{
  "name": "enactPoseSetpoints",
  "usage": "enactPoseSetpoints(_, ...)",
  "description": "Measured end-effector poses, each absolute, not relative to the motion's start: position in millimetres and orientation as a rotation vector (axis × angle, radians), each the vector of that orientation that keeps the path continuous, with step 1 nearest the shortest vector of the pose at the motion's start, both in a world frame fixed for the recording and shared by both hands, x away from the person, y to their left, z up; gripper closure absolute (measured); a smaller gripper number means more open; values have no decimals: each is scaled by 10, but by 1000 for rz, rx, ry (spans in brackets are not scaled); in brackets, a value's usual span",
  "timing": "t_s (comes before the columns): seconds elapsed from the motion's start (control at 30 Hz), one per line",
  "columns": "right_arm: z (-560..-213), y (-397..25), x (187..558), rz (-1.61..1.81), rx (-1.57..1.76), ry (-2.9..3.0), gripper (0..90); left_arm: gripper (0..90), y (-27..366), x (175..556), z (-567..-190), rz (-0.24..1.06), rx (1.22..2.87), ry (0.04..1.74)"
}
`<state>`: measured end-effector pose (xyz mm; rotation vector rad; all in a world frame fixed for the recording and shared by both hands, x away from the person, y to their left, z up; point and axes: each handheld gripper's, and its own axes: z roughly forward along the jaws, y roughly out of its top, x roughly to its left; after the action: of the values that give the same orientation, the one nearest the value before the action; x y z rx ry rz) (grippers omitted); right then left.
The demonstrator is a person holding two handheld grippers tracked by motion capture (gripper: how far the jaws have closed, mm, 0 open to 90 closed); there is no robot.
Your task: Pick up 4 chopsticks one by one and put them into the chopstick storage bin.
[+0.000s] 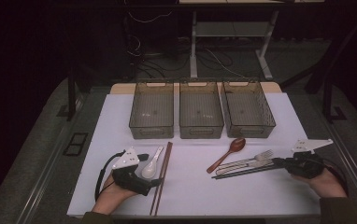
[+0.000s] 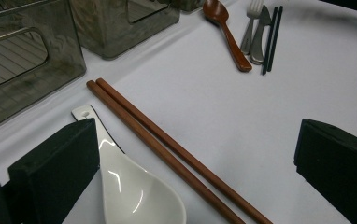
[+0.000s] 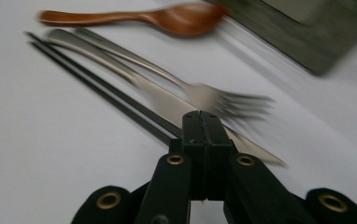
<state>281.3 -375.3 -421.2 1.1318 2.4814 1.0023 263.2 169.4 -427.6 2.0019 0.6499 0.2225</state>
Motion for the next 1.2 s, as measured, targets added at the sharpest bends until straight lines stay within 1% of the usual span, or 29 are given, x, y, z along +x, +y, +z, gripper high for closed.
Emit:
enactPoseSetpoints(0.03, -4254, -3868, 2844, 976, 1169, 2474, 872, 0, 1694, 2629, -4276, 220, 2002, 652)
enactPoseSetpoints(0.07, -4254, -3868, 2844, 976, 1169, 2474, 872, 0, 1696, 2631, -4277, 221, 2003, 650)
enactPoseSetpoints(0.1, -4284, -3956, 2849, 990, 1196, 2466, 822, 0, 1698, 2630, -4277, 220, 2001, 653)
enactPoseSetpoints(0.13, -4284, -3956, 2849, 990, 1196, 2466, 822, 0, 1702, 2633, -4276, 220, 2003, 653)
enactPoseSetpoints(0.17, -4295, -3998, 2851, 993, 1199, 2468, 790, 0, 1704, 2635, -4277, 221, 2004, 653)
enactPoseSetpoints(0.2, -4318, -4056, 2854, 1013, 1185, 2489, 739, 0, 1705, 2637, -4279, 220, 2004, 654)
enactPoseSetpoints(0.23, -4318, -4056, 2854, 1013, 1185, 2489, 739, 0, 1706, 2638, -4280, 220, 2004, 654)
enactPoseSetpoints(0.27, -4341, -4078, 2864, 1022, 1156, 2511, 704, 0, 1705, 2638, -4280, 220, 2004, 655)
enactPoseSetpoints(0.6, -4433, -3993, 2973, 968, 1056, 2617, 669, 0, 1710, 2637, -4281, 222, 2004, 657)
enactPoseSetpoints(0.93, -4418, -3998, 2914, 956, 1045, 2641, 706, 0, 1718, 2635, -4282, 223, 2001, 658)
enactPoseSetpoints(1.2, -4398, -3964, 2778, 936, 1001, 2683, 709, 0, 1722, 2636, -4284, 224, 1999, 662)
